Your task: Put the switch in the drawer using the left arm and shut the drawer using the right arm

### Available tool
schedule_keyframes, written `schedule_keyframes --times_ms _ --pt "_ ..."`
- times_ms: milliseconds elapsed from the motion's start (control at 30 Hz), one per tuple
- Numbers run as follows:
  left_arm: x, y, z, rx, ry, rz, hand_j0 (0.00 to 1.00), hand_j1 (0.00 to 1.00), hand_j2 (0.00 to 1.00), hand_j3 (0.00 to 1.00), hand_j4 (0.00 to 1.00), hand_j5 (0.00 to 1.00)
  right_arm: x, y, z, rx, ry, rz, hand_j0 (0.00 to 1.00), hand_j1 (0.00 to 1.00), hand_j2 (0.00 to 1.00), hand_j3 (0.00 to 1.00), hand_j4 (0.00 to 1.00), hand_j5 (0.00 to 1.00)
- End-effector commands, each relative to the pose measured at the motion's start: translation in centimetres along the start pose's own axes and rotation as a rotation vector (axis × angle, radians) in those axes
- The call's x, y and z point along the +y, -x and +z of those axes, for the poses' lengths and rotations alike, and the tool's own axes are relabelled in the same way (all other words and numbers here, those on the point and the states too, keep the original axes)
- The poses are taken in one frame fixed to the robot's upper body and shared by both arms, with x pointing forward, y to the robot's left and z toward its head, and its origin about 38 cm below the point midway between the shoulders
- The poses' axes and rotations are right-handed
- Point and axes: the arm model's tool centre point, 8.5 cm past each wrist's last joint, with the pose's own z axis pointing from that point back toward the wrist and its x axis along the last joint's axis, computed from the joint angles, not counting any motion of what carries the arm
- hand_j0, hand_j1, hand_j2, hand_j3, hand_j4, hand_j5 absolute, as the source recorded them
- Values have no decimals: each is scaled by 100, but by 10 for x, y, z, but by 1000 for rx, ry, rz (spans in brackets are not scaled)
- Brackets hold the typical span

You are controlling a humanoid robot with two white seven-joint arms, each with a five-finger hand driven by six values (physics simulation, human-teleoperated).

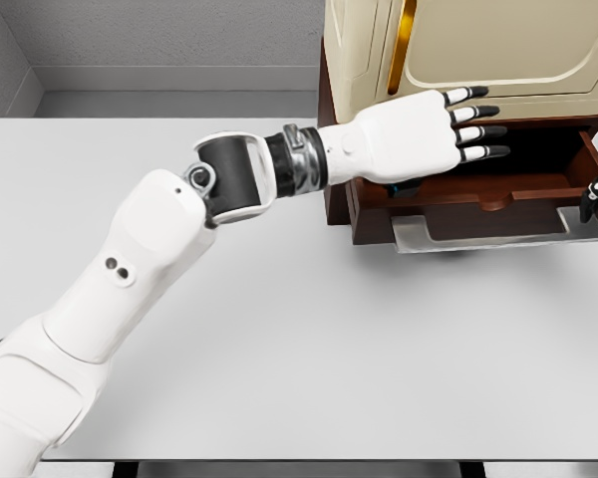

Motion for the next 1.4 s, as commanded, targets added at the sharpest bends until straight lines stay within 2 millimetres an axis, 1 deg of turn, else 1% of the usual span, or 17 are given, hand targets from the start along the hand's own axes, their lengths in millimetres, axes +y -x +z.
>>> schedule_keyframes --times_ms 0,167,233,267,300,367,533,633,733,900,1000,1100,1200,1367 --pt "-2 0 -1 7 17 -24 100 100 100 100 100 100 -1 3 2 8 -1 -2 24 24 24 24 24 24" --pt "-2 -1 -5 7 19 -27 100 100 100 100 100 100 -1 3 2 8 -1 -2 24 24 24 24 24 24" --pt "0 -3 -11 8 24 -42 100 100 100 100 100 100 -1 3 2 8 -1 -2 24 24 24 24 24 24" --pt "2 -4 -16 6 18 -38 100 100 100 100 100 100 -1 3 2 8 -1 -2 24 24 24 24 24 24" --pt "2 -3 -19 6 21 -41 100 100 100 100 100 100 -1 3 2 8 -1 -2 24 24 24 24 24 24" --pt "10 -1 -22 8 13 -65 100 100 100 100 100 100 -1 3 2 10 0 -2 24 24 24 24 24 24" --pt "9 1 -22 12 24 -75 100 100 100 100 100 100 0 6 3 18 -4 1 24 24 24 24 24 24" --pt "4 1 -22 13 35 -65 100 100 100 100 100 100 0 6 3 18 -4 1 24 24 24 24 24 24" --pt "-5 2 -23 13 57 -49 100 100 100 100 100 100 1 7 5 23 -9 1 24 24 24 24 24 24" --pt "-8 2 -23 13 66 -47 100 100 100 100 100 100 0 8 5 25 -8 2 24 24 24 24 24 24" --pt "2 3 -21 20 39 -62 100 100 100 100 100 100 1 8 5 24 -9 1 24 24 24 24 24 24" --pt "2 3 -21 20 39 -62 100 100 100 100 100 100 1 8 5 24 -9 1 24 24 24 24 24 24" --pt "9 3 -20 20 18 -67 100 100 100 100 100 100 1 8 5 26 -11 2 24 24 24 24 24 24" --pt "1 2 -22 15 38 -51 100 100 100 100 100 100 2 11 7 34 -16 3 24 24 24 24 24 24"
